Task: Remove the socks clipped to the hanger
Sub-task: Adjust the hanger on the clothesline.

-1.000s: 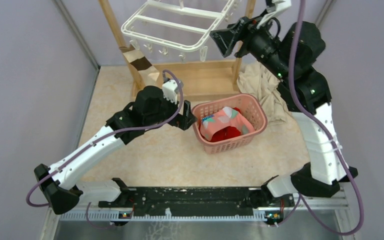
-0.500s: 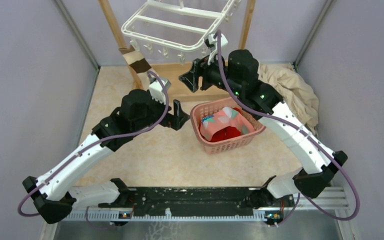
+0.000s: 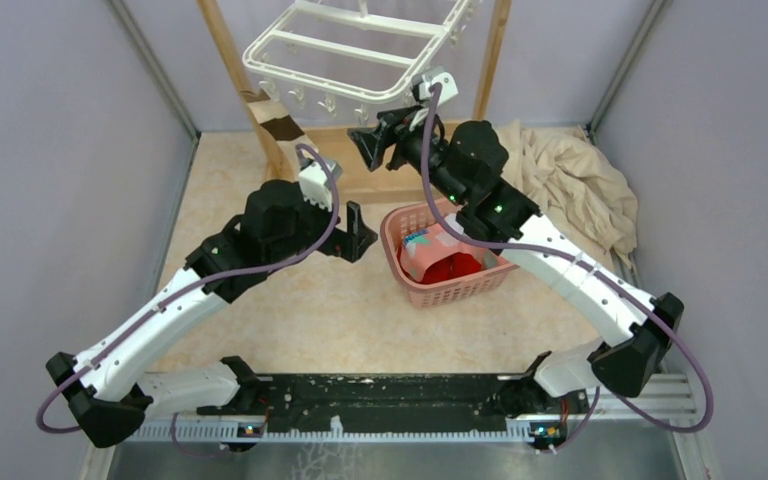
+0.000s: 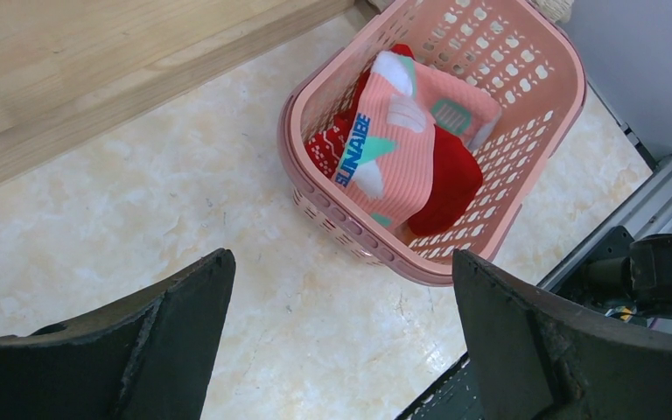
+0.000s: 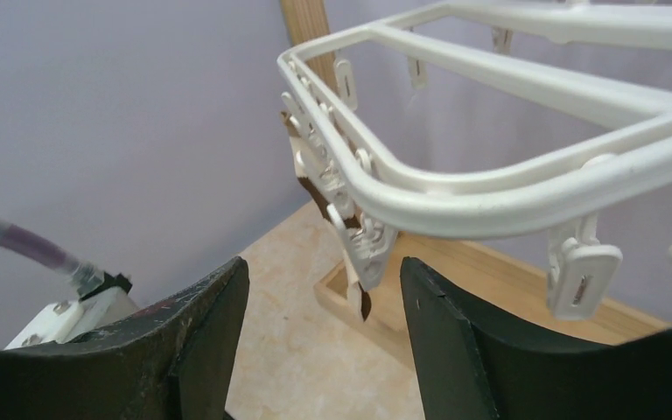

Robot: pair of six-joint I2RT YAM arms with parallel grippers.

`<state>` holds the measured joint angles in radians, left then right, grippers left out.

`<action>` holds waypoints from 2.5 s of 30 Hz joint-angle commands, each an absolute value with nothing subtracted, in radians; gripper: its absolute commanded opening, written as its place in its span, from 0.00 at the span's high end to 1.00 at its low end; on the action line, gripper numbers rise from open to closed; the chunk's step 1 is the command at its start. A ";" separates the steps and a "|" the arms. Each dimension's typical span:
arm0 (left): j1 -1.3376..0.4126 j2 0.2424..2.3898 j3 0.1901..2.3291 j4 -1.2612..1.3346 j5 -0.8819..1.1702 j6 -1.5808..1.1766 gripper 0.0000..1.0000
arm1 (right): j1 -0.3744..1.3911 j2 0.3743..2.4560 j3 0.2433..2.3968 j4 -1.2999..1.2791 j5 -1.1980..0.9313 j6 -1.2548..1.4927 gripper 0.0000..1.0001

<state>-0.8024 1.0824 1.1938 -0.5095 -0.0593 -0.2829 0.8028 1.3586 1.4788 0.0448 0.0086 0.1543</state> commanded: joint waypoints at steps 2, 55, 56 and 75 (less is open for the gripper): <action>-0.794 1.064 1.189 -0.510 -0.058 -0.268 0.01 | 0.816 1.398 1.472 0.270 0.085 0.125 0.35; -0.778 1.090 1.206 -0.506 -0.005 -0.260 0.01 | 0.641 1.431 1.497 0.328 0.180 0.201 0.62; -0.778 1.090 1.207 -0.506 -0.005 -0.259 0.01 | 0.631 1.431 1.496 0.326 0.177 0.208 0.62; -0.778 1.089 1.220 -0.520 -0.006 -0.250 0.01 | 0.371 1.533 1.567 0.301 0.064 0.339 0.62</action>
